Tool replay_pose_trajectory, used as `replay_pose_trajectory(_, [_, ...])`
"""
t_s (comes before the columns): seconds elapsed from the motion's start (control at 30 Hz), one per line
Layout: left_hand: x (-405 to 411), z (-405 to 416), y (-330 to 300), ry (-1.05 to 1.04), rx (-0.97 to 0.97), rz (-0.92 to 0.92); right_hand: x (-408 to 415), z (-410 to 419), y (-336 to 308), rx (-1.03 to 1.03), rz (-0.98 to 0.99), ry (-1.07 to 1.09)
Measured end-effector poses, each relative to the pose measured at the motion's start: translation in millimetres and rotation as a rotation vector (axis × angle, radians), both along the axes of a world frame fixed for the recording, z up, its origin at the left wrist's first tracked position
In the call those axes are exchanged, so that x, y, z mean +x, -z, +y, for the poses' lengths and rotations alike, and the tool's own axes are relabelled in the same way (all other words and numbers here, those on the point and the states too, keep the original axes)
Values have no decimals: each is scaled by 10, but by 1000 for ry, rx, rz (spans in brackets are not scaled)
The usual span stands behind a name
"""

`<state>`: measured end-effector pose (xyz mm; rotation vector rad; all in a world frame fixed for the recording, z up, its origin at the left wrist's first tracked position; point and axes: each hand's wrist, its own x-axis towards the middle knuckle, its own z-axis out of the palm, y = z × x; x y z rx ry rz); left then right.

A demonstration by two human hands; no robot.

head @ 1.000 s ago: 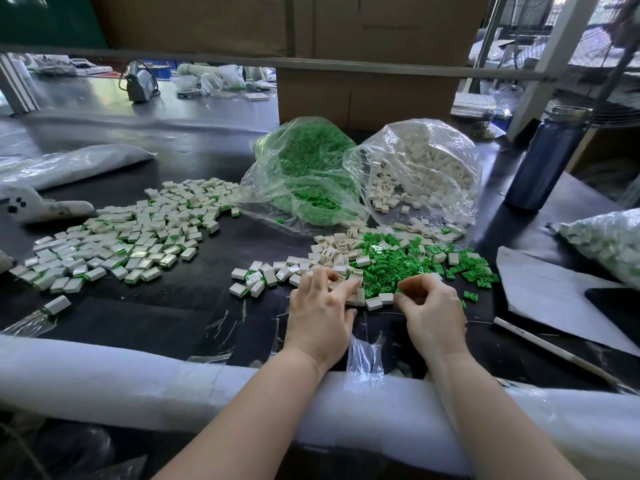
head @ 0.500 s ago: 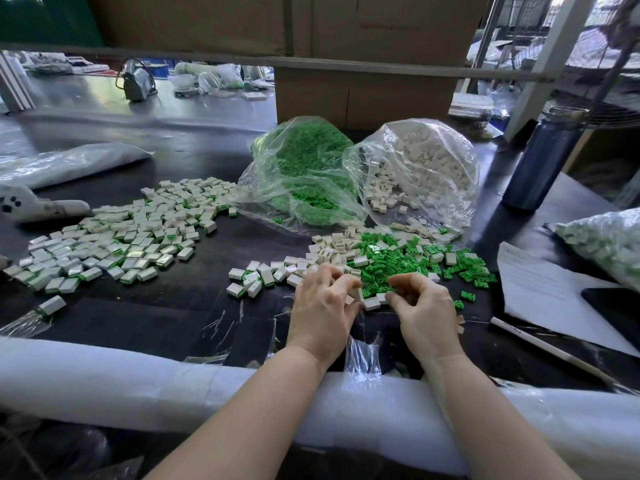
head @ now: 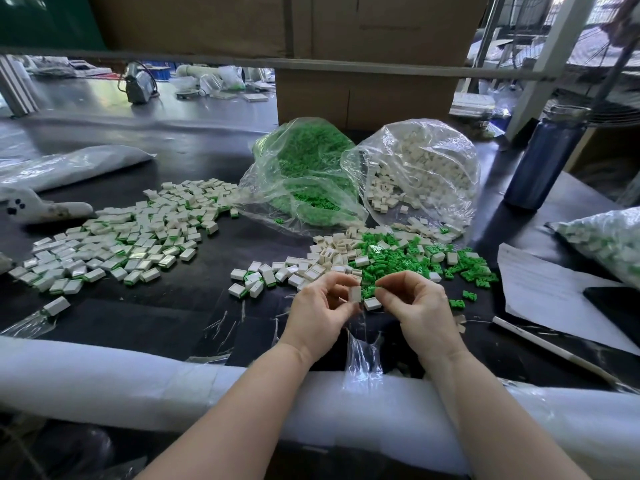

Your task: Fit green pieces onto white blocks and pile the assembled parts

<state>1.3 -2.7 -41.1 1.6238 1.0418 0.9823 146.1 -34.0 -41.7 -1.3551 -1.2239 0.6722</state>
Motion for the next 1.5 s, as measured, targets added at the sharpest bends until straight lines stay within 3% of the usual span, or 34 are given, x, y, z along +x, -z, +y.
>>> replay_pose_trajectory(0.17, [-2, 17, 9, 14, -71, -84, -5, -9, -3, -3, 22, -17])
replay_pose_trajectory(0.37, [-17, 17, 10, 22, -39, 3, -15, -14, -10, -1, 38, -32])
replay_pose_trajectory(0.67, [-13, 9, 7, 84, -45, -11, 0, -19, 2, -11, 14, -57])
replay_pose_trajectory(1.1, [-17, 23, 23, 85, -135, -132, -15, -29, 1, -71, 15, -86])
replay_pose_trajectory(1.5, [-20, 17, 21, 104, -118, -51, -38, -40, -6, -84, -91, -79])
